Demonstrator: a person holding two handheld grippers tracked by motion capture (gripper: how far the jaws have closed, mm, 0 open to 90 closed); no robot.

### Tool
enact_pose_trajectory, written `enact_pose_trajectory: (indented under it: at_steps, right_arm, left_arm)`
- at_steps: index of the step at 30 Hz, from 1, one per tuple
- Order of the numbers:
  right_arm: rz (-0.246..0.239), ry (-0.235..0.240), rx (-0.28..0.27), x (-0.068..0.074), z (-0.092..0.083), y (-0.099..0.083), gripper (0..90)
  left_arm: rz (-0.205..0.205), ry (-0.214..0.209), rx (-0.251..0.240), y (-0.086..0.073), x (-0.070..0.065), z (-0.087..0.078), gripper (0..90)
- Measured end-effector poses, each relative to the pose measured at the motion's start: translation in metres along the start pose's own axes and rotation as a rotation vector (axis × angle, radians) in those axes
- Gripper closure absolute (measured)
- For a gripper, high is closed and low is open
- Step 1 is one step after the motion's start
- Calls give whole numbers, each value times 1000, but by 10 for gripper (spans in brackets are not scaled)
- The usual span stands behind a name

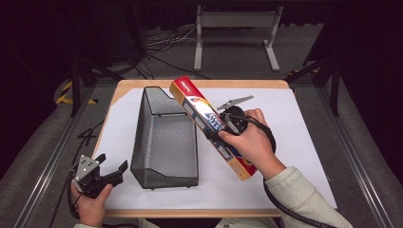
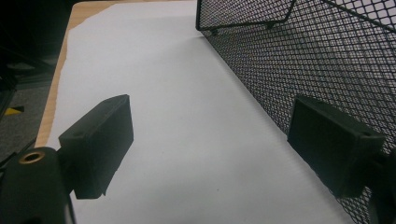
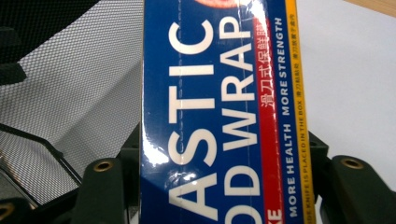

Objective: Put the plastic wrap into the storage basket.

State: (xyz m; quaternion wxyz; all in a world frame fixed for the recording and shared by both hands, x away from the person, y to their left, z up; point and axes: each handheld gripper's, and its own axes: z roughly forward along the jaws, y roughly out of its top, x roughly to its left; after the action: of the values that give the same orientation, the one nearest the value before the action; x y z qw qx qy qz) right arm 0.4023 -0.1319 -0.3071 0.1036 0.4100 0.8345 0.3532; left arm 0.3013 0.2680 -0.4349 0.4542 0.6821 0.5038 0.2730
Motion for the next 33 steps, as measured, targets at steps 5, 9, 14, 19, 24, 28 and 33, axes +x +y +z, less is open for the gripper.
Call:
enact_pose_trajectory:
  at_steps: [5, 9, 14, 19, 24, 28, 33]
  right_arm:
    - [5, 13, 19, 13, 7, 10, 406]
    - [8, 27, 11, 20, 13, 16, 406]
    - [12, 30, 17, 28, 18, 21, 406]
    - [20, 28, 33, 37, 24, 26, 405]
    - [36, 26, 43, 47, 32, 31, 405]
    - [51, 23, 52, 53, 38, 33, 405]
    - [78, 15, 73, 58, 50, 35, 405]
  left_arm:
    - [0, -2, 0, 0, 0, 1, 152]
    - [0, -5, -1, 0, 0, 1, 152]
    - [0, -6, -1, 1, 0, 1, 153]
    - [2, -8, -1, 1, 0, 2, 153]
    - [5, -10, -2, 1, 0, 2, 153]
    - [5, -12, -2, 1, 0, 2, 153]
    - [3, -15, -4, 1, 0, 1, 153]
